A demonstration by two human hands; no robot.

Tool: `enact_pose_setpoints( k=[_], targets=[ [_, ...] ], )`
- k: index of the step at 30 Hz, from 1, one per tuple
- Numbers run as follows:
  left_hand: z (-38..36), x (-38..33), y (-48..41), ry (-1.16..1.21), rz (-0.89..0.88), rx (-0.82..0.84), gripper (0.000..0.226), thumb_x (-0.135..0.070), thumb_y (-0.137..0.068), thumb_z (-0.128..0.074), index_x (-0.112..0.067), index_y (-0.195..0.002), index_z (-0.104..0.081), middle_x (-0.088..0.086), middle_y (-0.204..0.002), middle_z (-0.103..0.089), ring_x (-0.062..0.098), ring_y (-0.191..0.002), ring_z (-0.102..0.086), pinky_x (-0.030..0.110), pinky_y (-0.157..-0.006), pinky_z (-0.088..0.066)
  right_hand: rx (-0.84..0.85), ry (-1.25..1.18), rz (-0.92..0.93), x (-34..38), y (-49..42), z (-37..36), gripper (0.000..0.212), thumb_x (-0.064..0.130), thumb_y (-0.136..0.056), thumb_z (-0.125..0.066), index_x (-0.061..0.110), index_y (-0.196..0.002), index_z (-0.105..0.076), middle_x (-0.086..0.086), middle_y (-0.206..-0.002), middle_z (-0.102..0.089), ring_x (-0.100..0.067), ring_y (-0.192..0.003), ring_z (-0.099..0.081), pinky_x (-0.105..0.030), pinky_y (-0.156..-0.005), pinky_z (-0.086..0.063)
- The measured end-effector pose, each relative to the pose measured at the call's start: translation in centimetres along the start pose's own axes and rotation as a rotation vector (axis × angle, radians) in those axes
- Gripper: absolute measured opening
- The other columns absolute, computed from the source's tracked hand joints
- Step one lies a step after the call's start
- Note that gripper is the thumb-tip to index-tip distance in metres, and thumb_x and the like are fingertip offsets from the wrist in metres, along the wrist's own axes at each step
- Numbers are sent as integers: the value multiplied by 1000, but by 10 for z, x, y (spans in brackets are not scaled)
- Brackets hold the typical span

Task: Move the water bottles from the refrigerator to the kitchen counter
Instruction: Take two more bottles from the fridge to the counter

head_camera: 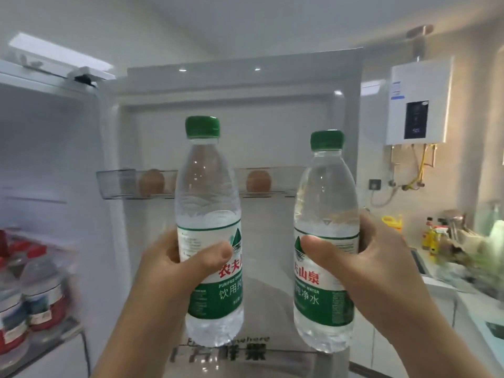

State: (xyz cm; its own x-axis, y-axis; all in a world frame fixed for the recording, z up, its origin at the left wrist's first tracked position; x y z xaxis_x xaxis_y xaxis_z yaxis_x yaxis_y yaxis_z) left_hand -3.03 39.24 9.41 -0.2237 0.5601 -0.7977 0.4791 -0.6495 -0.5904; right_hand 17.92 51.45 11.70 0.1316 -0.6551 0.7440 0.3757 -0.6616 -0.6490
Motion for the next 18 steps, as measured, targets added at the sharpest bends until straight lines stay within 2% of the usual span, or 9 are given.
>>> enact_pose_setpoints(
  k=[3,6,8,11,14,18],
  targets=[
    [-71,15,-6,29,20,114,48,-41,-53,-83,-26,-98,-75,15,-96,-76,35,-87,-74,45,-71,-60,-99,61,-34,-14,7,62,48,60,-50,-76,38,-92,-68,11,-81,-75,-7,-72,-72,-30,-62,-56],
    [-142,33,-9,76,55,205,50,-42,-52,-84,-24,-98,-75,14,-96,-77,34,-87,-75,46,-71,-60,-195,139,-54,-23,17,126,49,63,-49,-85,46,-91,-66,18,-79,-73,0,-71,-70,-15,-53,-51],
    [-185,45,-9,112,80,246,47,-44,-50,-83,-31,-95,-75,10,-93,-77,29,-84,-76,44,-69,-60,-256,178,-91,-30,25,166,50,65,-48,-79,42,-91,-66,21,-80,-73,3,-71,-69,-13,-49,-50],
    [-255,63,-9,184,124,306,46,-43,-46,-83,-34,-90,-75,9,-89,-77,28,-81,-76,41,-67,-59,-366,265,-150,-40,41,227,43,52,-57,-80,36,-94,-66,22,-81,-72,3,-72,-69,-23,-58,-52],
    [-328,82,-7,238,147,374,47,-43,-45,-84,-31,-89,-75,11,-90,-76,30,-83,-75,46,-72,-57,-459,368,-166,-48,58,286,34,42,-64,-81,33,-94,-68,18,-82,-73,-1,-74,-70,-26,-62,-54],
    [-409,117,-7,284,162,419,46,-45,-43,-86,-36,-87,-74,6,-86,-76,24,-79,-75,38,-66,-56,-550,442,-208,-75,71,350,35,49,-63,-80,39,-94,-68,18,-86,-73,-2,-76,-70,-29,-63,-55]
  ],
)
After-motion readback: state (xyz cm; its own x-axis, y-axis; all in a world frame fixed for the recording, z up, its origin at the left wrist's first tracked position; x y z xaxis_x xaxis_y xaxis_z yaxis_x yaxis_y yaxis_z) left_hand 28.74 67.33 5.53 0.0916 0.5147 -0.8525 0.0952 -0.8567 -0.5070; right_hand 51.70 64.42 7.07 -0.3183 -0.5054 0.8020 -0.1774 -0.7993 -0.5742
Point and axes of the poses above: each hand's wrist, its own y-axis away from the middle knuckle, its own z-axis out of the back of the hand, x = y × z, the point moved 9 cm from there along -y, towards the middle knuckle
